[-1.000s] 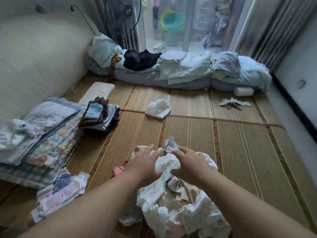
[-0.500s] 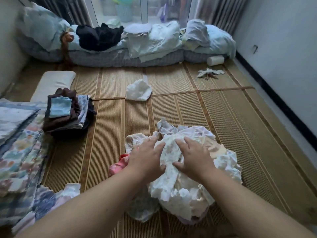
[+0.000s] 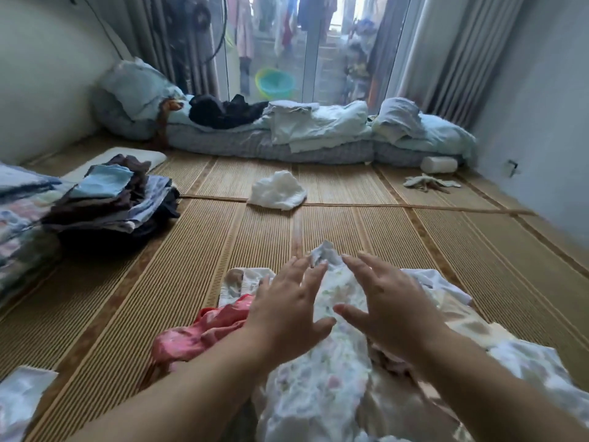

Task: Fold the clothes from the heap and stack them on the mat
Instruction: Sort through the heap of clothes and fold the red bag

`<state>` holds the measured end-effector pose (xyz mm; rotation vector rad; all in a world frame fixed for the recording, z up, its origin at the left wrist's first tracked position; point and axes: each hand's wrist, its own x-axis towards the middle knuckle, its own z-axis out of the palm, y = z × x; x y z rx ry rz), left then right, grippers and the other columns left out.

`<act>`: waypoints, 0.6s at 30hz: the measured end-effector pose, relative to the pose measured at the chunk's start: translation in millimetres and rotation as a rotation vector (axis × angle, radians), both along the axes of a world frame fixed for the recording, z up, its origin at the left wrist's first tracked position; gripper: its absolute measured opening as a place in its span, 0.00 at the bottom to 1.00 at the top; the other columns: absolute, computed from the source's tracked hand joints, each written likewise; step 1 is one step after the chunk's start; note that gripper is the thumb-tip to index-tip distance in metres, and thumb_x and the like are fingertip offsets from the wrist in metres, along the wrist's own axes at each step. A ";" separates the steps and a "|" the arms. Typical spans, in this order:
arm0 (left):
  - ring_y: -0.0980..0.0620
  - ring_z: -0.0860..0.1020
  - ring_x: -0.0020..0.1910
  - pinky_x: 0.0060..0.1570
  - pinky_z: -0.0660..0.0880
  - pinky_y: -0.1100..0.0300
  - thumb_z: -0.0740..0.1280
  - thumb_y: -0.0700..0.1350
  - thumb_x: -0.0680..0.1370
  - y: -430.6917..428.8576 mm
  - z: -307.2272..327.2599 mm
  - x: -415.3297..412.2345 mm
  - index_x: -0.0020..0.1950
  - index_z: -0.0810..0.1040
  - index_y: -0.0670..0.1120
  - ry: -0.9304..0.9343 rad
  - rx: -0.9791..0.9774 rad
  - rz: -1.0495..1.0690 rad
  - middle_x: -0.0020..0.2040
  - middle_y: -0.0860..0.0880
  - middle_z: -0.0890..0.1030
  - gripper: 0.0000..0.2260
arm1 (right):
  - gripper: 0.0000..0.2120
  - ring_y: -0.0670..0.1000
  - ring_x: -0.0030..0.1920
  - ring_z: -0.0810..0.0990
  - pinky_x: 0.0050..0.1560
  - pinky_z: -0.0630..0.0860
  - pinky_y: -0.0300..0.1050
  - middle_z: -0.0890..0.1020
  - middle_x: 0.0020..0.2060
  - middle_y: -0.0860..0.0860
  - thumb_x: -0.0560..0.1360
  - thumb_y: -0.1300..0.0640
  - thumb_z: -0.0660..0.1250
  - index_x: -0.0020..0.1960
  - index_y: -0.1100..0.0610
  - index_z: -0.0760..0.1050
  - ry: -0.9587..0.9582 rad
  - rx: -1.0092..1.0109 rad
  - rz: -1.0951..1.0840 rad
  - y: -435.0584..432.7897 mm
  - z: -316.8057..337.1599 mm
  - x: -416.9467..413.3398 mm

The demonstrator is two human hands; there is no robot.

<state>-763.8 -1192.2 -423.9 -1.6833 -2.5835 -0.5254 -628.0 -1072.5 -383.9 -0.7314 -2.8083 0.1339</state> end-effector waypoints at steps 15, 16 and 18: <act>0.49 0.49 0.77 0.72 0.53 0.39 0.61 0.63 0.74 -105.7 44.2 134.0 0.77 0.49 0.57 0.113 0.102 -0.013 0.79 0.51 0.48 0.36 | 0.37 0.54 0.74 0.59 0.70 0.54 0.63 0.61 0.75 0.52 0.72 0.36 0.63 0.75 0.44 0.54 0.110 0.094 -0.064 -117.6 26.2 121.4; 0.49 0.49 0.77 0.72 0.52 0.39 0.61 0.63 0.73 -115.4 45.5 138.5 0.77 0.48 0.58 0.118 0.102 -0.009 0.79 0.51 0.48 0.37 | 0.37 0.54 0.74 0.59 0.70 0.53 0.63 0.61 0.75 0.51 0.72 0.35 0.63 0.75 0.44 0.54 0.113 0.104 -0.057 -124.5 27.3 129.1; 0.49 0.49 0.77 0.73 0.52 0.40 0.62 0.64 0.73 -134.0 45.6 142.3 0.77 0.48 0.60 0.119 0.092 0.006 0.79 0.51 0.47 0.37 | 0.36 0.54 0.74 0.58 0.71 0.52 0.62 0.60 0.75 0.51 0.72 0.34 0.62 0.75 0.43 0.54 0.111 0.114 -0.045 -135.7 26.3 141.9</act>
